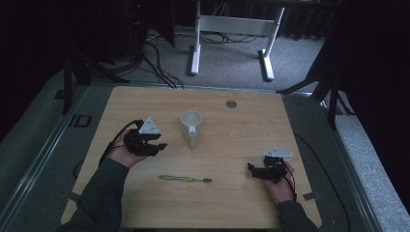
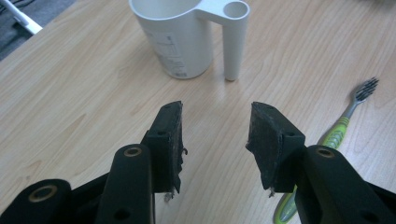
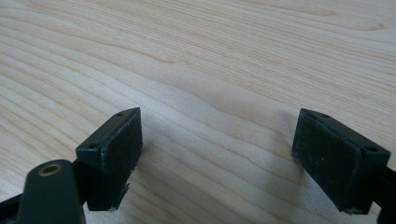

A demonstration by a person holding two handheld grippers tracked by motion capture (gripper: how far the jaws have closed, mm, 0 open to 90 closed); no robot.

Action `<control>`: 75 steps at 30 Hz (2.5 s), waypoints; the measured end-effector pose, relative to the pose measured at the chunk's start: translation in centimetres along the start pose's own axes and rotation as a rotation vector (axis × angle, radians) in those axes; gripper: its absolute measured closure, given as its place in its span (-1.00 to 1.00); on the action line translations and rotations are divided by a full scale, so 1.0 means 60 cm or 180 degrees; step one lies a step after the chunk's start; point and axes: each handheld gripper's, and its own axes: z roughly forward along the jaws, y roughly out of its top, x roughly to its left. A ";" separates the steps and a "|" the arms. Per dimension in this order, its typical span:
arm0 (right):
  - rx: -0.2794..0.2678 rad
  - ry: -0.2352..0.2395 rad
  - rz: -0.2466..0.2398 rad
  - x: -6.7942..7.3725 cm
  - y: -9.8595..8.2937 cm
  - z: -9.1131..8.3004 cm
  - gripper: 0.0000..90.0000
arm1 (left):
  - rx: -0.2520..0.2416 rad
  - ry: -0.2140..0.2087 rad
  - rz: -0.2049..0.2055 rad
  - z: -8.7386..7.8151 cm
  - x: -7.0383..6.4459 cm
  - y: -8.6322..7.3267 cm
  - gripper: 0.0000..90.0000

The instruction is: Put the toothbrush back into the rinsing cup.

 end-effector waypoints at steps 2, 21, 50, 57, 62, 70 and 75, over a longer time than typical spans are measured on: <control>0.0001 0.0000 0.0003 0.000 0.000 0.000 -0.65 | 0.0038 -0.0024 0.0025 0.003 -0.001 0.003 0.23; -0.0005 -0.0003 -0.0008 0.000 0.000 0.000 -0.65 | 0.0224 -0.0217 0.0278 0.030 -0.018 0.039 0.23; -0.0001 0.0005 -0.0003 0.000 0.000 0.000 -0.65 | 0.0416 -0.0506 0.0519 0.062 -0.051 0.057 0.24; 0.0000 0.0007 -0.0005 0.000 0.000 0.000 -0.65 | 0.0474 -0.0574 0.0568 0.069 -0.057 0.057 0.24; -0.0001 0.0007 -0.0007 0.000 0.000 0.000 -0.65 | 0.0534 -0.0644 0.0611 0.072 -0.060 0.057 0.25; -0.0003 0.0006 -0.0003 0.000 0.000 0.000 -0.65 | 0.0606 -0.0701 0.0634 0.080 -0.068 0.056 0.26; 0.0000 0.0007 -0.0010 0.000 0.000 0.000 -0.65 | 0.0674 -0.0756 0.0694 0.087 -0.073 0.056 0.27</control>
